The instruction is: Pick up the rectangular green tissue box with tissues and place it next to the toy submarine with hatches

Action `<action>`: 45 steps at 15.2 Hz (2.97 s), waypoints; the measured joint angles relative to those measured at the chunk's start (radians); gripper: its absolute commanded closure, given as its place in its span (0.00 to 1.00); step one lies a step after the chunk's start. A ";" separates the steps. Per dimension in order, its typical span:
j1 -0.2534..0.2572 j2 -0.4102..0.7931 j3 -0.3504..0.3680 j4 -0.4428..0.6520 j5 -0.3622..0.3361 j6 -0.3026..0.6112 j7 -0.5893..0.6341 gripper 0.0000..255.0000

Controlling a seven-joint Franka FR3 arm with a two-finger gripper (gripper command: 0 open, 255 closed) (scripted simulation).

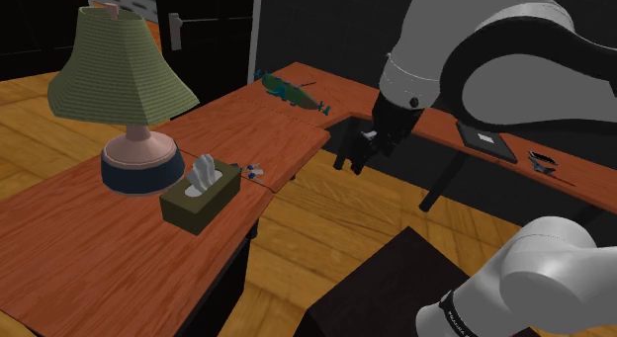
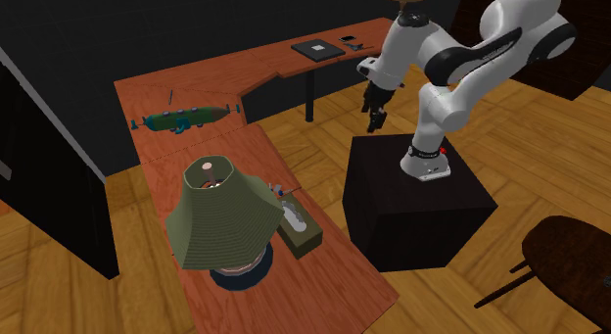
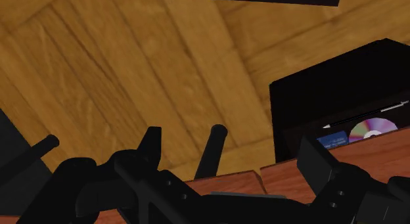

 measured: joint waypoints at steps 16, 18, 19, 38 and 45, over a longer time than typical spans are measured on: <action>-0.748 0.509 1.123 0.402 -0.448 0.115 0.986 0.00; -1.030 0.428 1.392 0.491 -0.428 0.117 1.020 0.00; -1.099 0.362 1.447 0.535 -0.389 0.114 1.019 0.00; -1.673 -0.280 1.722 1.223 -0.174 -0.065 1.104 0.00; -1.674 -0.278 1.720 1.212 -0.175 -0.054 1.103 1.00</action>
